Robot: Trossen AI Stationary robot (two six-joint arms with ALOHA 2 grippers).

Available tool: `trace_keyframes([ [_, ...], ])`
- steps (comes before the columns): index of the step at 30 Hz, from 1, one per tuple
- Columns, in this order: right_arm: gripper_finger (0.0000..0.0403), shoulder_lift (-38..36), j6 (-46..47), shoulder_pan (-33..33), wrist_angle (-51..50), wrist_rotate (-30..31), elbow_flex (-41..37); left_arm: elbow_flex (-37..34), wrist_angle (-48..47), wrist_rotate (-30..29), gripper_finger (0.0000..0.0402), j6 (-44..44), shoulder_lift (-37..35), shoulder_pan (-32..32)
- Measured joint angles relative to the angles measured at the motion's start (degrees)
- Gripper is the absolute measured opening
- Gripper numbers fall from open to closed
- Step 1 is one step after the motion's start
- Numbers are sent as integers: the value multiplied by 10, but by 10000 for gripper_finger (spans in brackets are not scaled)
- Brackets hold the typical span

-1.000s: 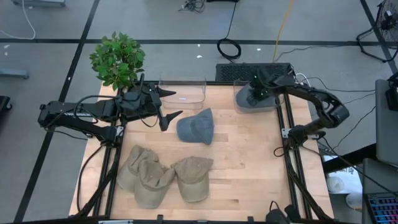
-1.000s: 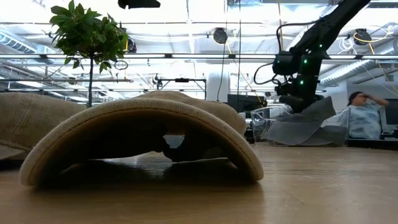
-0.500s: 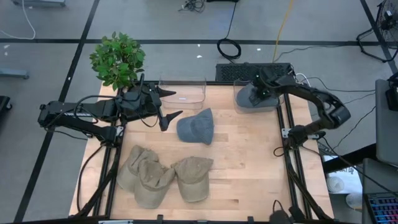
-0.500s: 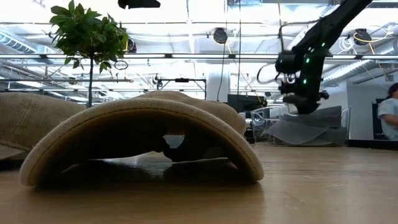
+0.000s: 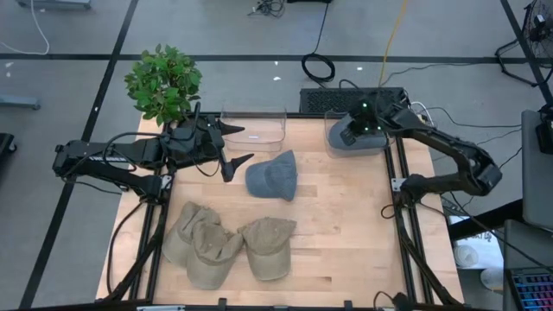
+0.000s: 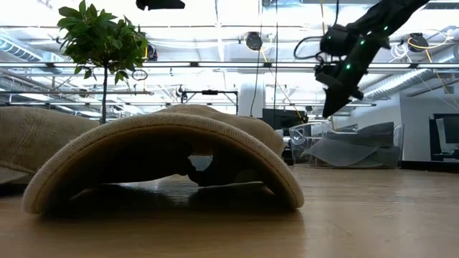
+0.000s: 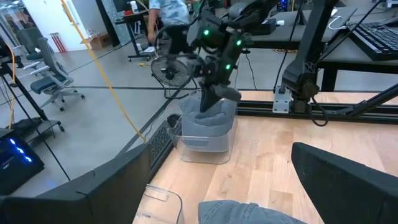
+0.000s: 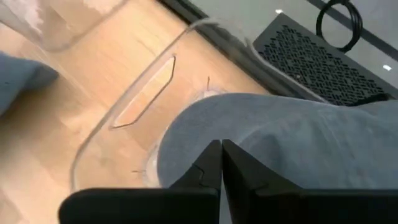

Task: Pick & Place hat
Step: Put the left blue cap into the right transparent bin

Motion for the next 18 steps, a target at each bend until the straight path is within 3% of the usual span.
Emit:
trace_keyframes([
  [7,0,108,-2,-13,20,59,1,0,0,0,397,0,0,0],
  [12,0,173,-1,-26,15,58,4,0,0,0,397,0,0,0],
  [18,0,188,-1,-27,21,59,3,0,0,0,397,0,0,0],
])
